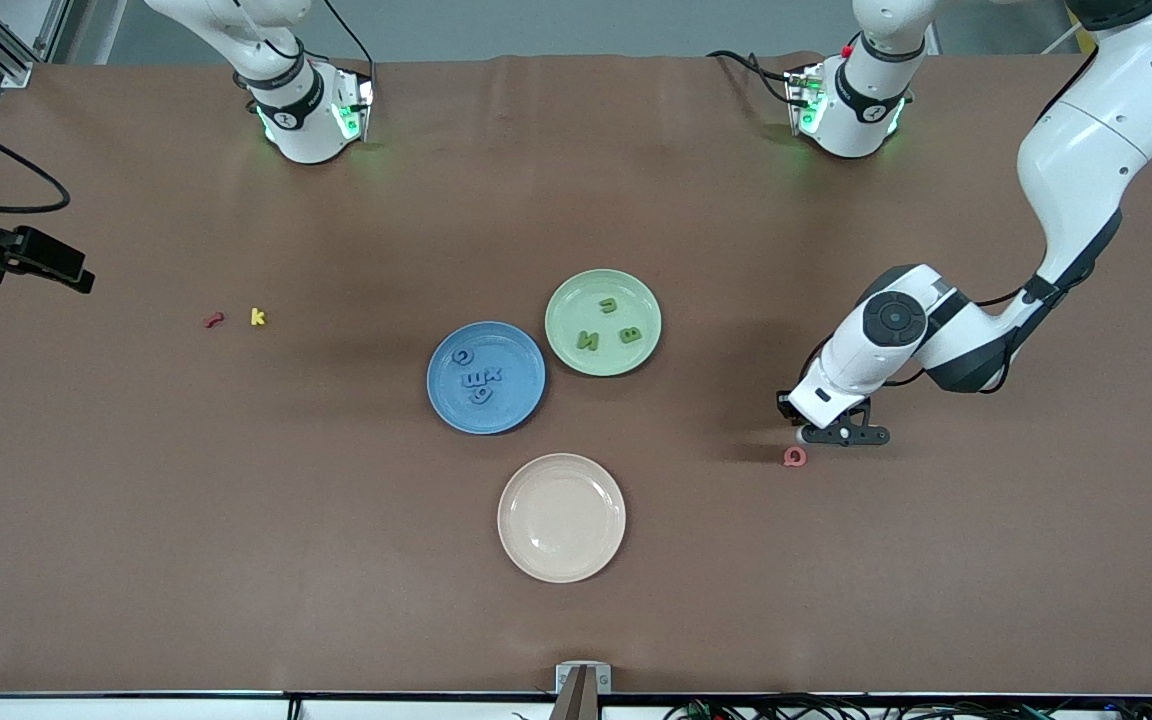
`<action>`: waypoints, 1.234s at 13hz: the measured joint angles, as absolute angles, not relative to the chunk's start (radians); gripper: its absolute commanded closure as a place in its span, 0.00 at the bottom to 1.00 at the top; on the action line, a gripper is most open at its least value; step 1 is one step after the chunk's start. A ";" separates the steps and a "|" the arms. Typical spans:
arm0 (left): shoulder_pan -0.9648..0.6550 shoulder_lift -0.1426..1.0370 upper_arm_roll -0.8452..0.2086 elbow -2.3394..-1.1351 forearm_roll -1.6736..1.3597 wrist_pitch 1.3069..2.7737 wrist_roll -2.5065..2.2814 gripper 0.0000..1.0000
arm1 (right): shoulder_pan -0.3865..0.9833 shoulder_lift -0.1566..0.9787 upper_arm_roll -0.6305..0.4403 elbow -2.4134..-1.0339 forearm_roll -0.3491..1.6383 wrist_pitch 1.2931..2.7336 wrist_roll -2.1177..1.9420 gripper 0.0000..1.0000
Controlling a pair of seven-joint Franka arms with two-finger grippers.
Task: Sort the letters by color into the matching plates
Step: 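Grasp the green b beside the pink a with the left gripper, then carry the green b onto the green plate and open the left gripper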
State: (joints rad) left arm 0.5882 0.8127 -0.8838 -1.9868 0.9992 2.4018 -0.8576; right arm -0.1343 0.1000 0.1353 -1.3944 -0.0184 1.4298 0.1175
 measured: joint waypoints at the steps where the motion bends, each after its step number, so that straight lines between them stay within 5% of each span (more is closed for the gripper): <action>1: 0.588 0.813 -0.884 -1.987 0.999 2.402 -0.858 0.82 | -0.134 0.100 0.137 -1.394 -0.018 1.419 0.117 0.00; 7: 0.595 0.810 -0.900 -1.985 0.999 2.387 -0.858 0.82 | -0.134 0.101 0.143 -1.393 -0.017 1.344 0.117 0.00; 13: 0.607 0.805 -1.178 -1.995 0.921 2.089 -1.038 0.82 | -0.134 0.057 0.143 -1.394 -0.017 1.283 0.117 0.00; 16: 0.470 0.805 -1.211 -1.996 0.869 2.067 -1.232 0.82 | -0.056 0.019 0.071 -1.426 -0.016 1.281 0.117 0.00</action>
